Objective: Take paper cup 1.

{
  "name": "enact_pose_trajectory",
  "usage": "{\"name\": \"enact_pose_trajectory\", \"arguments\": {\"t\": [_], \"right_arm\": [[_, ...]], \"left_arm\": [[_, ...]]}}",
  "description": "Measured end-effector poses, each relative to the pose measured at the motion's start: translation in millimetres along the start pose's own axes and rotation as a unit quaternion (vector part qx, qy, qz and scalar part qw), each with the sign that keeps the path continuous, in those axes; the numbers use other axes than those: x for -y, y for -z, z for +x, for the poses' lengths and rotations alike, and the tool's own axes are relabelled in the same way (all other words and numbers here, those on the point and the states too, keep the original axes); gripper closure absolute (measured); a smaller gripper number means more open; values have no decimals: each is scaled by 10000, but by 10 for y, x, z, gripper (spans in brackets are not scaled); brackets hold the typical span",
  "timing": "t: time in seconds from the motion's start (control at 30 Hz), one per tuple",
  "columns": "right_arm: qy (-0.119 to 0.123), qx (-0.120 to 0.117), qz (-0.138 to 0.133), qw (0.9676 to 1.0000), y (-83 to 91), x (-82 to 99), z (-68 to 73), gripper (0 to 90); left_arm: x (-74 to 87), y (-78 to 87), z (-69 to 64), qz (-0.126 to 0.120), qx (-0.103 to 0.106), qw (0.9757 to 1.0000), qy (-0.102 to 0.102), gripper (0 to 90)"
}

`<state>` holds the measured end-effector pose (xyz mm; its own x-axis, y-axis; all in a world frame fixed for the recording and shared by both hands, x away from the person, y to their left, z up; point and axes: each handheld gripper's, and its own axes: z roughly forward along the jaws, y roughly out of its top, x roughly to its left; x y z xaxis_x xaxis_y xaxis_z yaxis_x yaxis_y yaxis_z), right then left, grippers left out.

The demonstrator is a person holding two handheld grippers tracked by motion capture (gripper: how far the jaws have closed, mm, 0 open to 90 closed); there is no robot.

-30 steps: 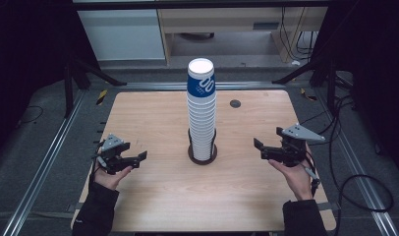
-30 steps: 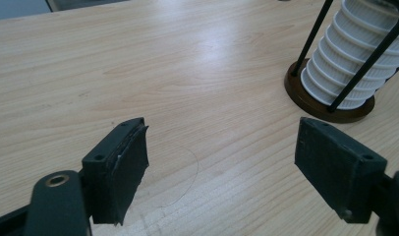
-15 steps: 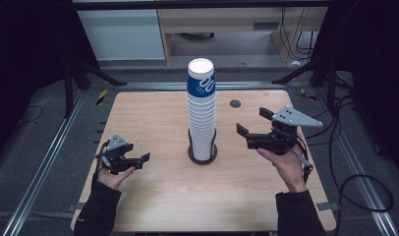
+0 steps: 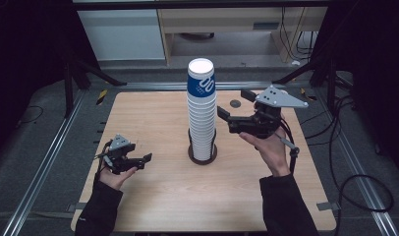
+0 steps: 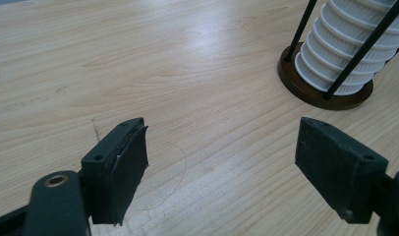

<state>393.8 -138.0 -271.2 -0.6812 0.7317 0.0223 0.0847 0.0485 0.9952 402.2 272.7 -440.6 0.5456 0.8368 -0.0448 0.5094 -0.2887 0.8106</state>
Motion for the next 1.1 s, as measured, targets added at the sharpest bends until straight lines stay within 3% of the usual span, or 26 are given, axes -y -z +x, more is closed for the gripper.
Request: {"name": "enact_pose_trajectory", "arguments": {"t": [0.6, 1.1], "right_arm": [[32, -249, -56, 9997, -398, -212, 120, 94], [53, -151, 116, 9998, -727, -174, 154, 102]], "left_arm": [[6, -32, -20, 61, 44, 10000, -37, 200], [10, -40, -25, 96, 82, 9999, -48, 201]]}}
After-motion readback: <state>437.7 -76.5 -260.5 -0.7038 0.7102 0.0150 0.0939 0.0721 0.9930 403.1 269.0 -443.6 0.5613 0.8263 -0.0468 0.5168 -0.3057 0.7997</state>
